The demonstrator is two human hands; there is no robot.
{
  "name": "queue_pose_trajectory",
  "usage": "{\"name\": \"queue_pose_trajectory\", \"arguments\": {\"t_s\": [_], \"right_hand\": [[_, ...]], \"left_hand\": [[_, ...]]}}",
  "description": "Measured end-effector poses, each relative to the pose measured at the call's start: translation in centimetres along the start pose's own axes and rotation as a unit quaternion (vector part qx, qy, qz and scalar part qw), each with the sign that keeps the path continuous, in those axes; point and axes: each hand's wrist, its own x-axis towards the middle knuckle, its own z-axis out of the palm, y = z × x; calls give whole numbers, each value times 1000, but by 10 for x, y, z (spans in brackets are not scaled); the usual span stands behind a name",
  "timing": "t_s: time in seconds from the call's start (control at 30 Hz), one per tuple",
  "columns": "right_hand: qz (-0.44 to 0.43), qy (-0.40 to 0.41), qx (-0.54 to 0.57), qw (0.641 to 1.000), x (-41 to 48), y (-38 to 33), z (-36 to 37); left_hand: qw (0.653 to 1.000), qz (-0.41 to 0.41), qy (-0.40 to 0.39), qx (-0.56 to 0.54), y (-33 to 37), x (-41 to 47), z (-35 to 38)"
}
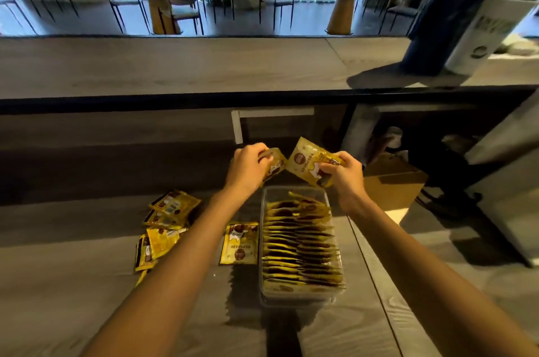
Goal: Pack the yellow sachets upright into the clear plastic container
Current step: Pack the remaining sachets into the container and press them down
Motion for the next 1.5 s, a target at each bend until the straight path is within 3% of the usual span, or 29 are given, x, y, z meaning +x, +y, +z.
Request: {"name": "queue_pose_trajectory", "arguments": {"t_s": [0.1,0.23,0.37,0.5,0.6,0.67,0.77,0.83,1.0,1.1,1.2,1.37,1.5], "right_hand": [[14,44,31,998,4,1,-13],[-5,103,-9,995,10,6,-25],[14,2,55,998,12,8,-24],[32,-75,118,990,14,9,-19],[-37,-67,-83,994,17,10,-21],[-109,-53,-209,970,20,9,-21],[-226,-49,-271,934,25,1,-18],[-259,-66,-292,918,28,-1,-18],[-150,-72,-294,941,33,16,-24],[-82,-71,-199,974,33,29,-26],[-42,-90,-154,983,31,36,-27],[-19,-109,-229,967,34,48,-26],[-49,-142,-398,905,35,58,-25]], "left_hand": [[999,12,-36,20,11,6,12],[997,26,-63,42,22,13,20],[987,57,-135,68,27,15,29],[983,55,-156,78,24,18,34],[984,66,-129,100,21,19,33],[982,97,-101,128,22,20,31],[968,163,-68,179,27,22,31],[964,177,-73,187,27,24,34],[970,102,-187,112,11,20,42],[972,73,-202,97,4,20,46],[960,56,-248,121,-3,23,50],[935,18,-322,146,-15,21,61],[922,-5,-353,157,-30,16,67]]}}
